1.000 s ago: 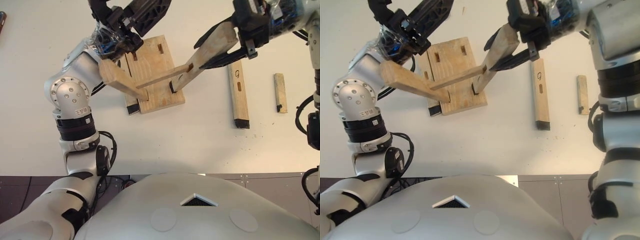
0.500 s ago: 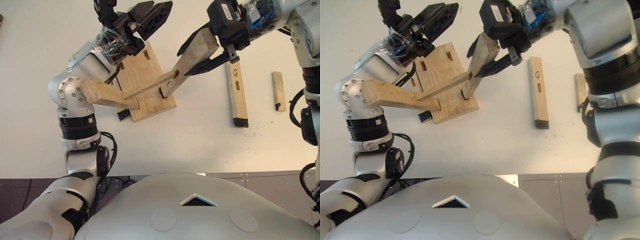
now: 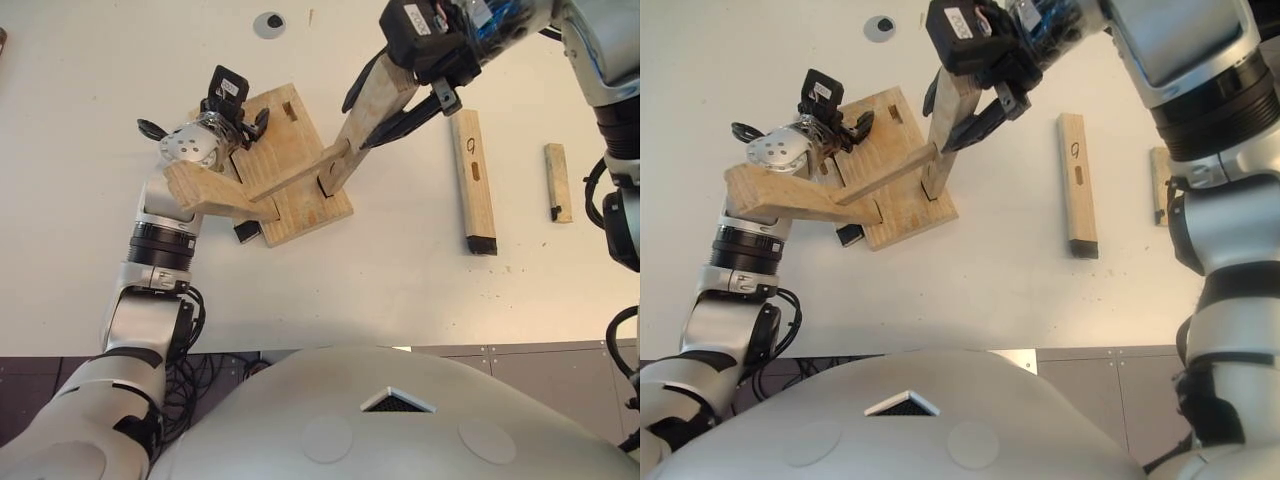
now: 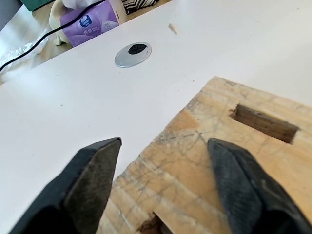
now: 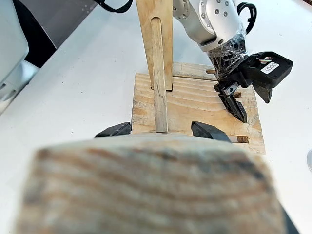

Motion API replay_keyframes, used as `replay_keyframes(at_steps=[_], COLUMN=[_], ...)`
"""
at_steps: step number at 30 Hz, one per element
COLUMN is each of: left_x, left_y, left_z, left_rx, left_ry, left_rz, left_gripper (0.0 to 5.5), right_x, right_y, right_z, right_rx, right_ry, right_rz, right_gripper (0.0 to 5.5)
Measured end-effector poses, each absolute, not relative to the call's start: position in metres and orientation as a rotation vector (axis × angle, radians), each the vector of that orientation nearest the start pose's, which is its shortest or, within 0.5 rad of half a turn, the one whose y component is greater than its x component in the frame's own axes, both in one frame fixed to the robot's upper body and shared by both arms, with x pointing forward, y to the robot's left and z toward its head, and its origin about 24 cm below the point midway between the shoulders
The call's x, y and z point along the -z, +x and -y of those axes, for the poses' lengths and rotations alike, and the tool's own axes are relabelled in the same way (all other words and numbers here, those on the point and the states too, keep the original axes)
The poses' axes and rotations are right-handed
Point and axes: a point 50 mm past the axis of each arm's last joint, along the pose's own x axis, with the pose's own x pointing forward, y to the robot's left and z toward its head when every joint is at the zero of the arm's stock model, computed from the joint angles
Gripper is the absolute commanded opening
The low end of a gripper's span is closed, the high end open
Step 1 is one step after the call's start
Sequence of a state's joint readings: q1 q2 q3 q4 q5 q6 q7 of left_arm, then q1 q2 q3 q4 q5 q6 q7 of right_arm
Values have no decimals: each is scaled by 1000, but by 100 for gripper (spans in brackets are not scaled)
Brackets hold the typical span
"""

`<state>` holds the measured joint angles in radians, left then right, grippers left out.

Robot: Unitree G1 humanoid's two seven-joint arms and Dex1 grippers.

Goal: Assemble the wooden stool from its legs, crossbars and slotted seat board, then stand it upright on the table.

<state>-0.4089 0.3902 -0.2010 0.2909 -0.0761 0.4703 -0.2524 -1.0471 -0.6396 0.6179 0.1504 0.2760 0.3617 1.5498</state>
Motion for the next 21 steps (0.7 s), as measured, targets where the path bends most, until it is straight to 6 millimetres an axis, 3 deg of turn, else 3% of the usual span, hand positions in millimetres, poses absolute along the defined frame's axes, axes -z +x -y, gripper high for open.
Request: replay_keyframes(at_steps=[10, 14, 17, 21], left_x=[-40, -36, -35, -38], left_y=[330, 332, 333, 336], left_z=[-167, -166, -168, -177], left_rx=[349, 353, 355, 347], left_ry=[403, 396, 384, 328], left_rz=[-438, -432, -420, -383], left_gripper=[113, 46, 44, 44], right_x=[-206, -203, -201, -193], right_y=[301, 298, 297, 293], right_z=[81, 78, 79, 89], right_rx=[-1826, -1800, -1782, -1792], right_ry=[-883, -877, -802, -558], right_rz=[-317, -308, -316, -376], right_gripper=[204, 294, 319, 319])
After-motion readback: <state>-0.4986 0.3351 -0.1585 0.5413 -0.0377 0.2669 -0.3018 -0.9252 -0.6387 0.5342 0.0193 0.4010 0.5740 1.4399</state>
